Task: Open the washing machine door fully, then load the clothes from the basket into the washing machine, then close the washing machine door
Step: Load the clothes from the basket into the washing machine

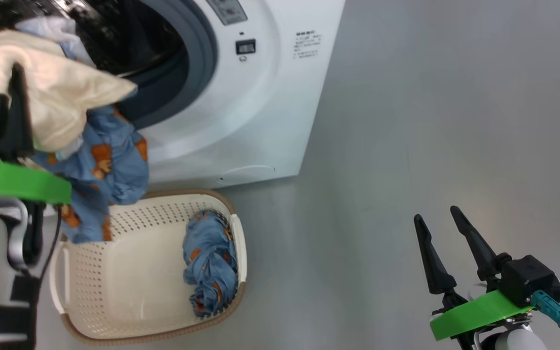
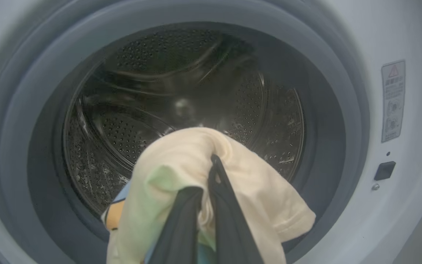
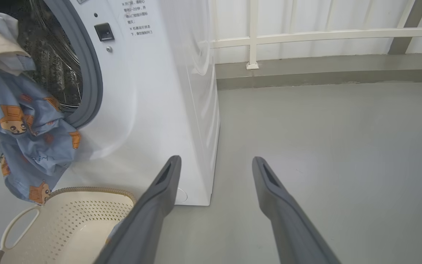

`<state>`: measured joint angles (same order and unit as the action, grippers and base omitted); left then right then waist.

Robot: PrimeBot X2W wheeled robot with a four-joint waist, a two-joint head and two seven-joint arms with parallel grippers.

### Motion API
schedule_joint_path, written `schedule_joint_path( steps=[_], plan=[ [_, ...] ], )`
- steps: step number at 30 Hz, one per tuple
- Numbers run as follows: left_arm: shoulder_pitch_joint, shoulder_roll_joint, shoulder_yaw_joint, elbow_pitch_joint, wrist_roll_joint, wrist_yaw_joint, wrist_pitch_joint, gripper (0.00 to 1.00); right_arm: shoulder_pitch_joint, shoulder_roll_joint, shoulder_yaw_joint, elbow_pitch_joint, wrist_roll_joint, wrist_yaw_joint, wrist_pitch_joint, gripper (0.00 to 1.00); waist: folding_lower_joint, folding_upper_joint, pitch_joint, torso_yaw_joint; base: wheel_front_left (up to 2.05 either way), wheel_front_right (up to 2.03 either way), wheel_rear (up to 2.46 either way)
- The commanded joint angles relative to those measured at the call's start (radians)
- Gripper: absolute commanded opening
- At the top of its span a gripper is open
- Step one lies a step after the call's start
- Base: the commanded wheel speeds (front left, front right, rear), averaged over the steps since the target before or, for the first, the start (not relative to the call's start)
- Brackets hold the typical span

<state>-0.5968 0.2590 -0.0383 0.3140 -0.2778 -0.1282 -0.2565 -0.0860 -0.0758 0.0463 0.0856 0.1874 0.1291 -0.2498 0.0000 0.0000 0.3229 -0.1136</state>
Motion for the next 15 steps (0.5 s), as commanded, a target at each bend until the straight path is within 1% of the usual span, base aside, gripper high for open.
schedule_joint_path(
  steps=[1,10,11,15],
  plan=[
    [-0.037,0.047,0.023,-0.011,-0.006,-0.002,-0.005,0.0,-0.024,0.0,0.023,-0.026,0.0,0.002,-0.012,1.0,0.0,0.0,0.041,-0.028,0.0,0.0,0.0],
    [-0.223,0.089,-0.051,0.172,-0.053,-0.002,-0.004,0.0,-0.058,0.012,0.037,-0.036,-0.001,0.002,-0.012,1.0,0.0,0.0,0.169,-0.047,0.0,0.0,0.0],
    [-0.274,0.105,-0.067,0.211,-0.054,-0.002,-0.003,0.0,-0.067,0.015,0.044,-0.036,-0.001,0.002,-0.012,1.0,0.0,0.0,0.202,-0.051,0.0,0.0,0.0],
    [-0.373,0.132,-0.092,0.293,-0.06,-0.002,0.019,0.0,-0.078,0.02,0.056,-0.035,0.0,0.002,-0.012,1.0,0.0,0.0,0.259,-0.058,0.0,0.0,0.0]
  ],
)
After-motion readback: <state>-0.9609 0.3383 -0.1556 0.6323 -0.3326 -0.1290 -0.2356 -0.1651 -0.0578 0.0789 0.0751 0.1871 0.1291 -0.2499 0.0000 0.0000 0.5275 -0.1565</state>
